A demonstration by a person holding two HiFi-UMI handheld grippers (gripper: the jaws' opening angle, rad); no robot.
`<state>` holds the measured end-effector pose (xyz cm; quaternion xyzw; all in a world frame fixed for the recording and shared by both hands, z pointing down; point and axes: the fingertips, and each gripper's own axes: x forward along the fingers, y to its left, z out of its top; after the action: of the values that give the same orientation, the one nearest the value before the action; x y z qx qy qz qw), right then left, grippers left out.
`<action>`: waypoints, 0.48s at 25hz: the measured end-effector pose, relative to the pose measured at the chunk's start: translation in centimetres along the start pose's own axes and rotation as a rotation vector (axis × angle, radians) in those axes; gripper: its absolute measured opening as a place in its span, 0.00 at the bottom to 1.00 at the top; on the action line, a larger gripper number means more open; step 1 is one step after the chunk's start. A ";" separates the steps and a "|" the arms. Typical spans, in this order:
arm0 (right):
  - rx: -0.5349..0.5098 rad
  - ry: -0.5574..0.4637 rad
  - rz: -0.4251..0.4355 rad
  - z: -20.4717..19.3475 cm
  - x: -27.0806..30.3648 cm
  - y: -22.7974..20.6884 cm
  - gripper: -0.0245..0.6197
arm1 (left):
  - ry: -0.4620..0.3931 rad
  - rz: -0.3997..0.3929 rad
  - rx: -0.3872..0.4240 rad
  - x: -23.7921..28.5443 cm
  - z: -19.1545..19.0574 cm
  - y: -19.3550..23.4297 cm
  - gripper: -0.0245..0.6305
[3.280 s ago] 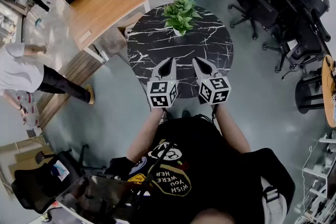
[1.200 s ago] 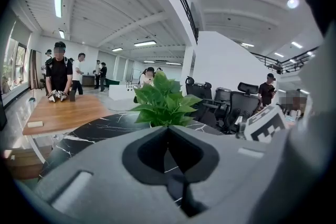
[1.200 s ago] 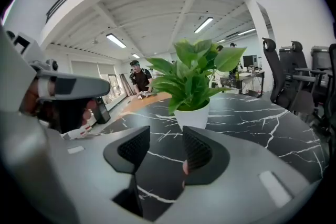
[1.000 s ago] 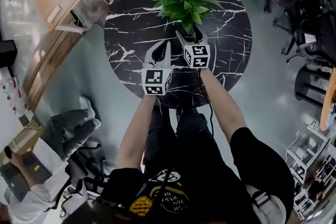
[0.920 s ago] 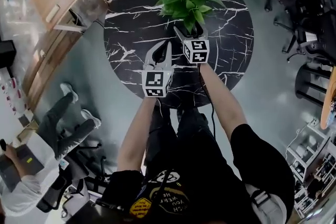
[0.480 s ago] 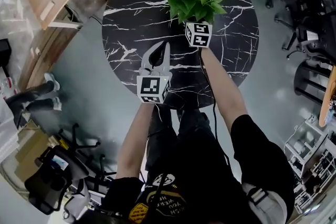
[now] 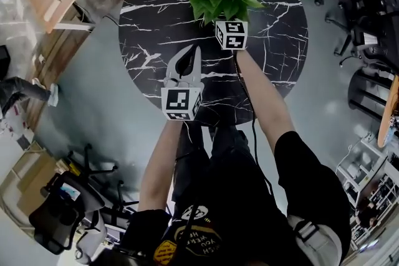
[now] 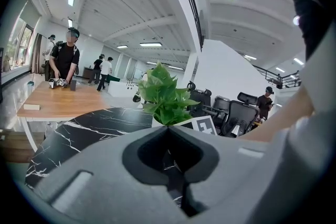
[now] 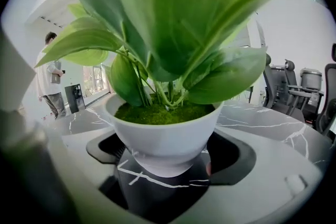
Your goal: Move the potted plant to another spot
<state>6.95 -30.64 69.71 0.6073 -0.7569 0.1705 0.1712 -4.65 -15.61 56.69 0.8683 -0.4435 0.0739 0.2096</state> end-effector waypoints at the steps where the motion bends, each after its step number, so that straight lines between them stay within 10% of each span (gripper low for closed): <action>1: -0.002 0.000 0.008 0.1 0.2 0.7 0.79 | -0.003 0.007 -0.001 -0.2 0.0 0.3 0.04; 12: -0.091 0.007 0.203 0.7 2.3 15.6 0.79 | -0.018 0.137 -0.035 -5.9 -0.8 4.9 0.04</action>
<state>-8.78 -29.72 69.42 0.5186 -0.8207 0.1543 0.1833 -12.06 -13.50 57.02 0.8326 -0.5051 0.0724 0.2154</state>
